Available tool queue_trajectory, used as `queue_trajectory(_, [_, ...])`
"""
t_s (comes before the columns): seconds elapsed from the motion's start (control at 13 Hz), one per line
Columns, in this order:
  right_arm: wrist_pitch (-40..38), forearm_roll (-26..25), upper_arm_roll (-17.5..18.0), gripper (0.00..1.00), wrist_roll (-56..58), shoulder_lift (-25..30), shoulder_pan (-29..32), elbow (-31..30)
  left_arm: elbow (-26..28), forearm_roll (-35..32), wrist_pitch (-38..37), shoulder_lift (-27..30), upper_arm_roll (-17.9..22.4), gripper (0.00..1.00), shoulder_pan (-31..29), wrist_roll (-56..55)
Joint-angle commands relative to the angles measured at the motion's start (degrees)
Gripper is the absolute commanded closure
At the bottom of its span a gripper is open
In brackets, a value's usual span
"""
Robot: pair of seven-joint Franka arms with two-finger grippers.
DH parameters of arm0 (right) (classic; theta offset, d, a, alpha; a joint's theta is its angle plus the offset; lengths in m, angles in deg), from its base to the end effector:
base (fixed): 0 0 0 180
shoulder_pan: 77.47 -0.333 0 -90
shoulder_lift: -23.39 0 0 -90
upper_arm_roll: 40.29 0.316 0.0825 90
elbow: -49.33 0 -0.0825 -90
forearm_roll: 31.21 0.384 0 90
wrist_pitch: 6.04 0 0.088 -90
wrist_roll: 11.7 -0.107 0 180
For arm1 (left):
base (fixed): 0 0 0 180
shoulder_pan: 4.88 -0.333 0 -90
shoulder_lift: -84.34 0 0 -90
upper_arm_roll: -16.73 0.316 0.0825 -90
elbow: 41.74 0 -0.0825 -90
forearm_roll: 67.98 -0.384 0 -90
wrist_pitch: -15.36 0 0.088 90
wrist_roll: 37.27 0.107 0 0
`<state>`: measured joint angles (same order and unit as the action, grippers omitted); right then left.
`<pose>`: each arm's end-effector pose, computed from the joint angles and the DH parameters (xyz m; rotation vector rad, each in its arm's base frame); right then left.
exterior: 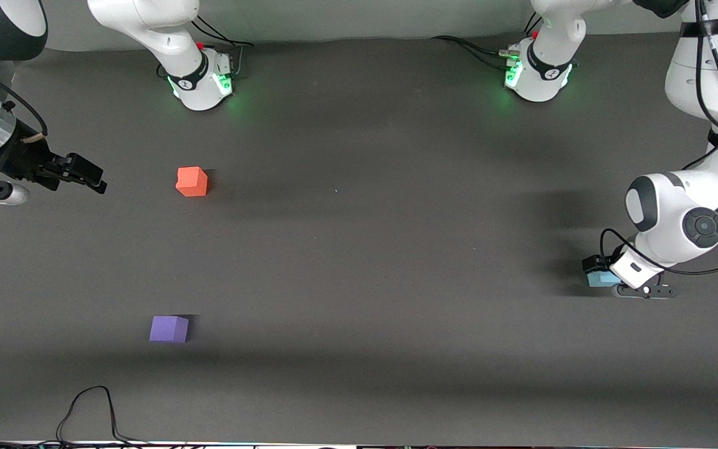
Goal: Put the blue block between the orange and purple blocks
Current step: 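Lower the left gripper onto the light blue block and close it, then carry the blue block with the left gripper toward the table's middle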
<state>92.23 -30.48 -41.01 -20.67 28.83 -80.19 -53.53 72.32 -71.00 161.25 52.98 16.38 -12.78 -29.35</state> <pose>0.5328 0.0195 0.5819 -3.1204 0.1927 -0.0210 0.6044 0.0795 0.1843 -3.1132 0.0764 -0.0072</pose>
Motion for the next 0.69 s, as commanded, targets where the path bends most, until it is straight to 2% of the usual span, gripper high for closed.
queue_trajectory(0.0, [0.69, 0.15, -0.16, 0.0, 0.62, 0.8, -0.18, -0.85, -1.29, 0.39, -0.25, 0.34, 0.0, 0.06, 0.09, -0.45])
queue_trajectory(0.15, [0.34, 0.15, -0.16, 0.0, 0.62, 0.71, -0.18, -0.85, -1.82, 0.74, -0.34, 0.34, -0.08, 0.22, 0.09, -1.24])
queue_trajectory(0.38, [0.25, 0.15, -0.16, 0.0, 0.71, 0.62, -0.18, -0.94, -1.82, 0.83, -0.34, 0.25, -0.17, 0.52, 0.17, -1.6])
queue_trajectory(0.62, [1.22, 0.15, -0.16, 0.0, 0.89, 0.97, -0.1, -2.26, -1.91, 0.83, -0.34, -0.02, -0.17, 0.59, 0.44, -2.47])
